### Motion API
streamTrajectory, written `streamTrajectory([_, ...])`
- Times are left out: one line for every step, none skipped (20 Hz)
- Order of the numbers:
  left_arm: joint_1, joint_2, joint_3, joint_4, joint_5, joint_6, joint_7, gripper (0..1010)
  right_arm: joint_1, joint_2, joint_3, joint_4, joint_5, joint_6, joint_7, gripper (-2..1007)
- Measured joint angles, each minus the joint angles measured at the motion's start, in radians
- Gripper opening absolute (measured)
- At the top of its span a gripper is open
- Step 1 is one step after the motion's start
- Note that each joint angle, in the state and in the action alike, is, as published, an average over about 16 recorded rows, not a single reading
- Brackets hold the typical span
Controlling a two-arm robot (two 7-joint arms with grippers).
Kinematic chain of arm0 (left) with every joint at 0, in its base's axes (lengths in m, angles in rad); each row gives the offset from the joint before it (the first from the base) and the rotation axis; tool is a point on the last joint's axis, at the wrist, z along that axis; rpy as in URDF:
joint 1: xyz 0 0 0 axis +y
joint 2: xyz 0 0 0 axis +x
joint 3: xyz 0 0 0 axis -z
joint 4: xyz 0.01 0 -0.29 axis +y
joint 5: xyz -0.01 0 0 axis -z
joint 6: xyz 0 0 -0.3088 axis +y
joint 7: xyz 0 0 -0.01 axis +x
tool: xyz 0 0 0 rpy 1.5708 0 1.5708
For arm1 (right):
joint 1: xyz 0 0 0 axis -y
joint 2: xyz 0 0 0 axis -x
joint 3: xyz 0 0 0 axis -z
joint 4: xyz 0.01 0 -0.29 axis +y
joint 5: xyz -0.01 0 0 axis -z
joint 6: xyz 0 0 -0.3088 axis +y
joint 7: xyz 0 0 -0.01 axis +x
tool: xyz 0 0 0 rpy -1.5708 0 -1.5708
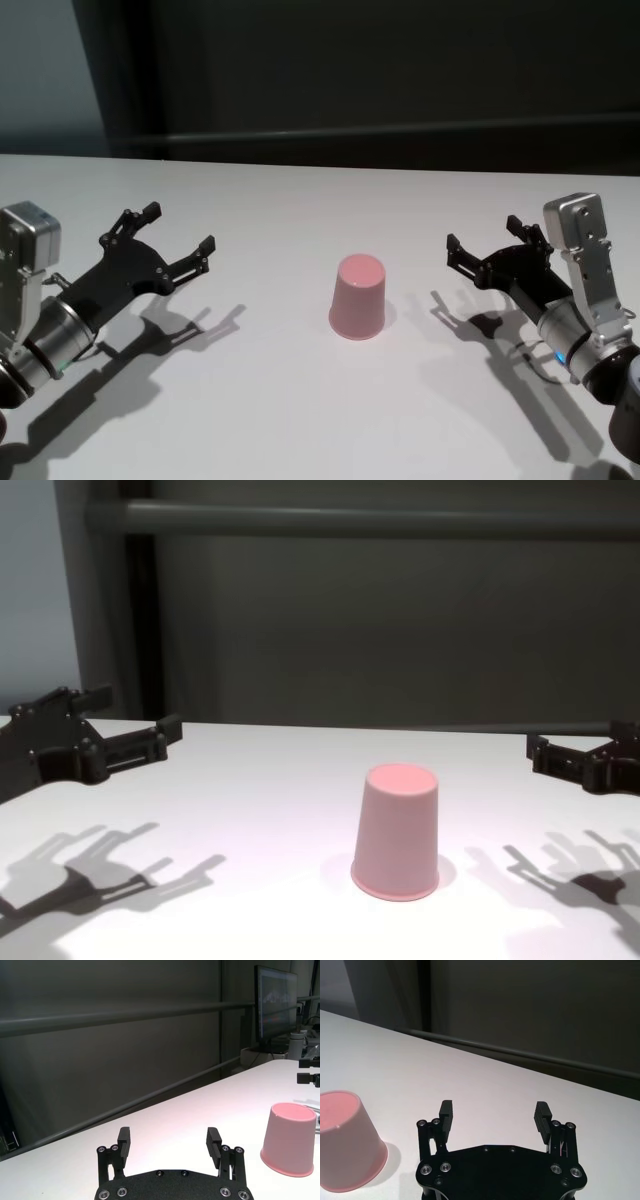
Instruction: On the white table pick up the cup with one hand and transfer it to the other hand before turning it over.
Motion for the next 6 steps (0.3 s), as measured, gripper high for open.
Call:
streamTrajectory([0.000,0.000,0.000,0.000,0.000,0.000,0.000,1001,0.000,0.000,0.000,0.000,0.000,0.000,0.000,1002])
streamTrajectory([0.000,0.000,0.000,0.000,0.000,0.000,0.000,1001,0.000,0.000,0.000,0.000,0.000,0.000,0.000,1002])
streamTrajectory([0.000,0.000,0.000,0.000,0.000,0.000,0.000,1001,0.000,0.000,0.000,0.000,0.000,0.000,0.000,1002])
streamTrajectory([0.000,0.000,0.000,0.000,0.000,0.000,0.000,1001,0.000,0.000,0.000,0.000,0.000,0.000,0.000,1002])
streamTrajectory([0.000,0.000,0.000,0.000,0.000,0.000,0.000,1001,0.000,0.000,0.000,0.000,0.000,0.000,0.000,1002])
streamTrajectory([0.000,0.000,0.000,0.000,0.000,0.000,0.000,1001,0.000,0.000,0.000,0.000,0.000,0.000,0.000,1002])
